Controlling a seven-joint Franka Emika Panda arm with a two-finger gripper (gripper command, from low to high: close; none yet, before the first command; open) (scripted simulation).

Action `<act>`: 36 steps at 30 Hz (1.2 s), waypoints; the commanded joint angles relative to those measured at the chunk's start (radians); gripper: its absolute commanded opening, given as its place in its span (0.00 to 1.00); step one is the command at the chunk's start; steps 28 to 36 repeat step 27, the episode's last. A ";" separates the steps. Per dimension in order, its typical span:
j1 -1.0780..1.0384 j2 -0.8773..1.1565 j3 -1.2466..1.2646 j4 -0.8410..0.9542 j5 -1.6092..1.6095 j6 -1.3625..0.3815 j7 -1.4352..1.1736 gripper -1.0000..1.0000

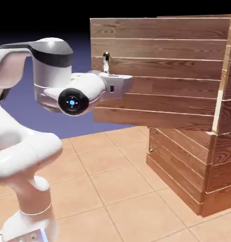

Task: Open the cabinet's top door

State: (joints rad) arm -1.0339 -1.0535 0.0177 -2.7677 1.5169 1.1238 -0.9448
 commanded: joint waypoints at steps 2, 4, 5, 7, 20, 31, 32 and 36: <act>0.003 0.073 -0.038 0.040 -0.059 -0.047 -0.041 0.00; 0.008 0.145 -0.072 0.084 -0.116 -0.093 -0.081 0.00; 0.012 0.181 -0.089 0.107 -0.143 -0.116 -0.100 0.00; 0.022 0.254 -0.119 0.156 -0.194 -0.160 -0.138 0.00; 0.109 0.725 -0.269 0.563 -0.459 -0.461 -0.365 0.00; 0.131 0.913 -0.298 0.767 -0.531 -0.593 -0.453 1.00; 0.131 0.913 -0.298 0.767 -0.531 -0.593 -0.453 1.00; 0.131 0.913 -0.298 0.767 -0.531 -0.593 -0.453 1.00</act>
